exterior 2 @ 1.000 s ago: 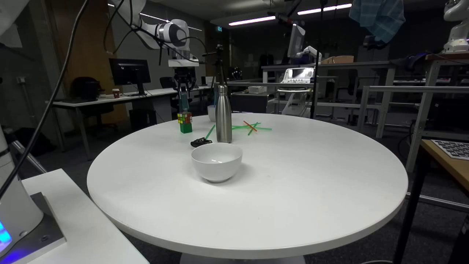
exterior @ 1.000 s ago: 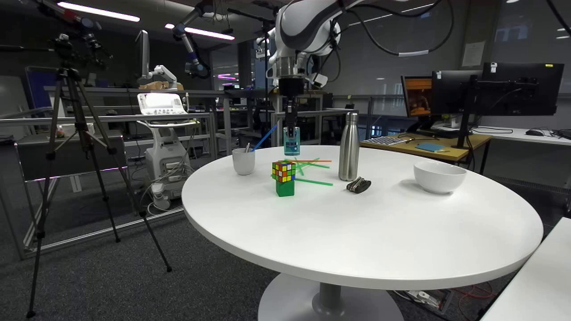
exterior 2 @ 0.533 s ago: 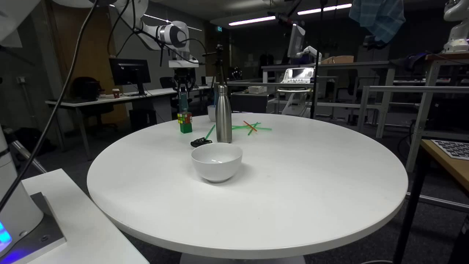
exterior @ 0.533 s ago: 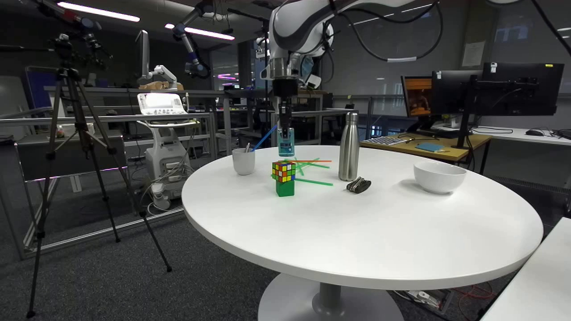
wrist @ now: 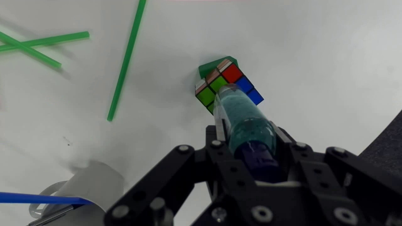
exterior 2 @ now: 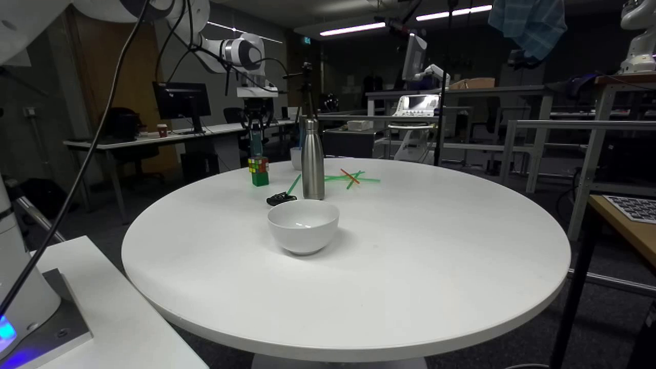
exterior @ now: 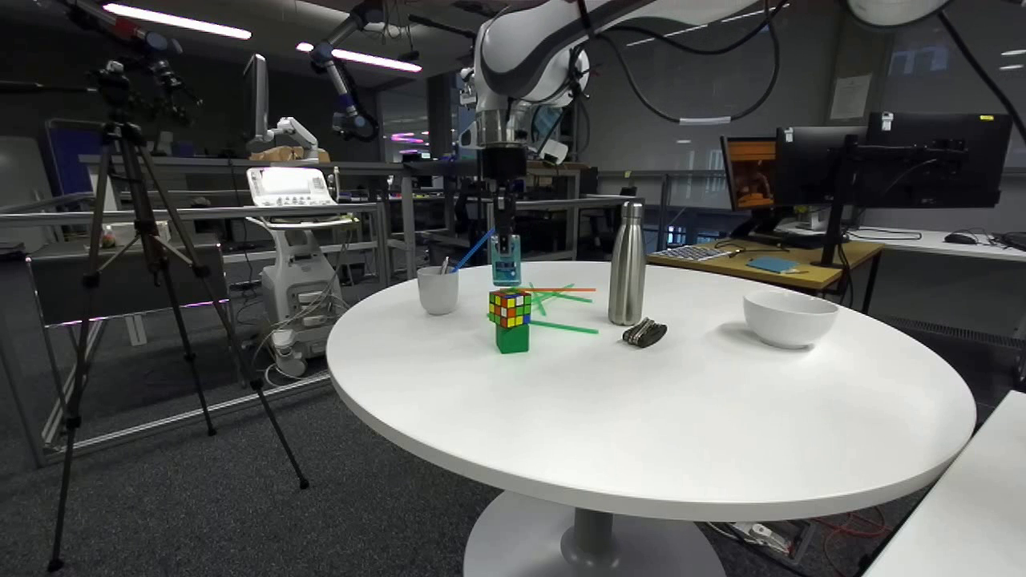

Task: Put the blue bottle on top of the block

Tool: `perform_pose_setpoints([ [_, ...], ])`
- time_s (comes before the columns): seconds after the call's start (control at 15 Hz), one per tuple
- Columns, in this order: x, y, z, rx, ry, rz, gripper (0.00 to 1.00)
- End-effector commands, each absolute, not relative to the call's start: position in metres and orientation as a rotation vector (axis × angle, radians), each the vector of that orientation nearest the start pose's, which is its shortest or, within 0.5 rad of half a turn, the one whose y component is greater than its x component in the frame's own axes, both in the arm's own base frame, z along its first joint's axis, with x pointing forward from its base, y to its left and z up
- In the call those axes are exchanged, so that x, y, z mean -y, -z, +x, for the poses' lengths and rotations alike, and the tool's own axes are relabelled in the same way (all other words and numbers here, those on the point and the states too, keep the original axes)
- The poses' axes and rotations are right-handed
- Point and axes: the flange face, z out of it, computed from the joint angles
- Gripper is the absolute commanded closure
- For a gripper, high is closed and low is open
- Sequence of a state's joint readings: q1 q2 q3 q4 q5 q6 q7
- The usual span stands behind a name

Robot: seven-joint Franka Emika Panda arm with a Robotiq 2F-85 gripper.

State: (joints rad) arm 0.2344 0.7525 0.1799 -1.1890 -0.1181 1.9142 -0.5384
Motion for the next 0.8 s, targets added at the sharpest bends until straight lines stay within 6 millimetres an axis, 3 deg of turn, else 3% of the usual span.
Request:
perform_pose_setpoints([
  [0.0,-0.2618,-0.3466,0.7103,1.460,-0.046,-2.782,0.90],
  [0.73,-0.2581,-0.3432,0.7119,1.444,-0.051,-2.787,0.90],
])
